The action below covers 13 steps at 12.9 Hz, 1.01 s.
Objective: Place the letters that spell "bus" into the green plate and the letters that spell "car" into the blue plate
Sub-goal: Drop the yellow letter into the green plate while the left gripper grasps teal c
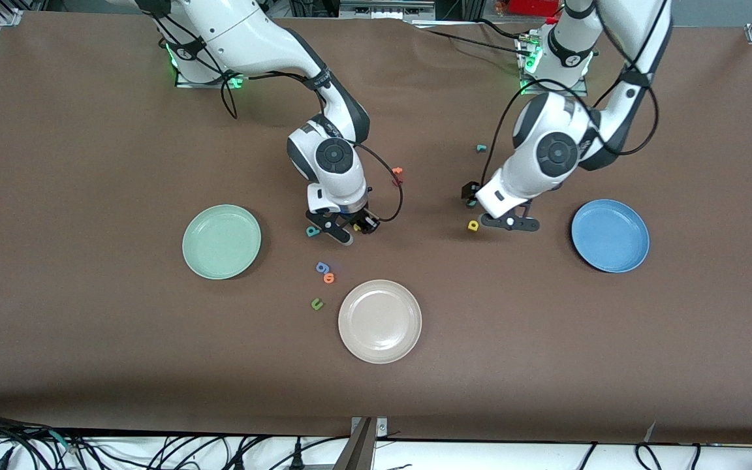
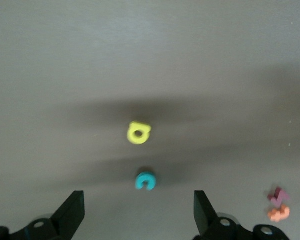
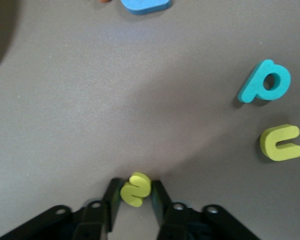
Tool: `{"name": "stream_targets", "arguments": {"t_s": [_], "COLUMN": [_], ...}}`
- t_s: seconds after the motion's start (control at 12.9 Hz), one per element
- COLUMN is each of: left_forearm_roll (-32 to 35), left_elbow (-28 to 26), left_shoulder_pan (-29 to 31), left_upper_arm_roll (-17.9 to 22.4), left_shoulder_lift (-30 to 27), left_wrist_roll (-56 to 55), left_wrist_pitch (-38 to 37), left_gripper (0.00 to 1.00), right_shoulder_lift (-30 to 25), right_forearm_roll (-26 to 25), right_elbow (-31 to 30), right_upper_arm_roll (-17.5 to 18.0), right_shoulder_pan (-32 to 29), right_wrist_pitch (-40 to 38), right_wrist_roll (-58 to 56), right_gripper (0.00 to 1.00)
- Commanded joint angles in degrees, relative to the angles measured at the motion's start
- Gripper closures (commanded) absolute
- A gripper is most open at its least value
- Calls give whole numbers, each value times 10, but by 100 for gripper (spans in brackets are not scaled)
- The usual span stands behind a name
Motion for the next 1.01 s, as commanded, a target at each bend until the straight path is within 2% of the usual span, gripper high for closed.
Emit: {"name": "stream_targets", "arguments": {"t_s": [0.0, 0.08, 0.23, 0.31, 0.46, 0.62, 0.7, 0.93], "left_forearm_roll": [22, 24, 57, 60, 83, 90, 93, 96], "left_elbow": [-11, -33, -75, -94, -107, -114, -115, -115], "left_shoulder_pan": [-24, -32, -30, -30, -32, -32, -33, -36], "left_upper_arm_roll": [5, 5, 5, 5, 5, 5, 5, 5], "left_shoulder_lift": [37, 38, 16, 5, -1, 1, 7, 19], "left_wrist_roll": [-15, -6, 21, 21, 25, 20, 19, 19], "left_wrist_pitch": [68, 104, 127, 132, 136, 150, 157, 176], "left_gripper": [8, 9, 9, 9, 9, 17, 17, 18], "right_shoulder_lift": [11, 10, -4, -21, -65, -103, -118, -151], "right_forearm_roll": [1, 1, -1, -5, -8, -9, -9, -2], "right_elbow": [10, 10, 10, 10, 10, 9, 7, -24], "right_upper_arm_roll": [-6, -7, -10, -23, -54, -98, -120, -202], "right_shoulder_pan": [8, 8, 5, 4, 2, 2, 2, 0], "right_wrist_pitch": [4, 3, -11, -44, -135, -234, -283, -336], "right_wrist_roll": [6, 5, -2, -16, -117, -222, -269, -407], "right_gripper": [82, 88, 91, 91, 91, 90, 90, 88]}}
